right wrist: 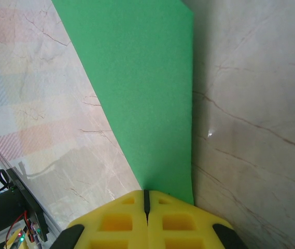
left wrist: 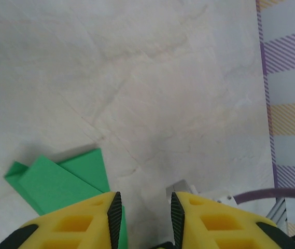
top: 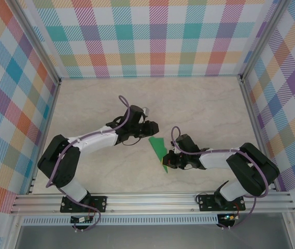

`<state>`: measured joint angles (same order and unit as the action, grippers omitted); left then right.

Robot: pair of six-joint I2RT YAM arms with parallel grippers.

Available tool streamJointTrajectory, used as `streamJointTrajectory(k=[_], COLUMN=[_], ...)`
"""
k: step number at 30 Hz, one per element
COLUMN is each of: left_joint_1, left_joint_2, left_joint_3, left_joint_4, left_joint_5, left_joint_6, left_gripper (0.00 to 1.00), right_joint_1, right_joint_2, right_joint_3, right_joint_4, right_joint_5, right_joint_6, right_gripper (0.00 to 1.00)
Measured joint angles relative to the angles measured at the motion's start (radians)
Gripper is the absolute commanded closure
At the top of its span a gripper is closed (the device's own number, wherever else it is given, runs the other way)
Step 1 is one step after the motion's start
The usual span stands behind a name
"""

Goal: Fold a paper plane with a square sheet of paper (pick it up from the middle)
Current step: Fold the wing for the fifth time at the center of the table.

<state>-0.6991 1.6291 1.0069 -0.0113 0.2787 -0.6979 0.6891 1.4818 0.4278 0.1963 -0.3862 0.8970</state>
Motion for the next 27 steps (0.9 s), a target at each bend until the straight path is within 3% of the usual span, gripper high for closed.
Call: streamJointTrajectory(k=[12, 20, 27], left_joint_1=[-0.049, -0.051, -0.051], left_joint_2=[0.252, 0.285, 0.287], left_joint_3=[-0.010, 0.005, 0.005], left_joint_4=[0.094, 0.127, 0.130], left_joint_5=[-0.004, 0.007, 0.006], left_joint_6=[-0.078, -0.103, -0.103], left_gripper=[0.71, 0.74, 0.75], right_joint_1=[0.000, 0.000, 0.000], right_joint_2=[-0.008, -0.027, -0.099], right_joint_3=[0.000, 0.005, 0.035], right_joint_4=[-0.014, -0.047, -0.187], right_joint_5=[0.000, 0.000, 0.000], right_joint_6=[0.000, -0.001, -0.012], right_gripper=[0.97, 0.96, 0.93])
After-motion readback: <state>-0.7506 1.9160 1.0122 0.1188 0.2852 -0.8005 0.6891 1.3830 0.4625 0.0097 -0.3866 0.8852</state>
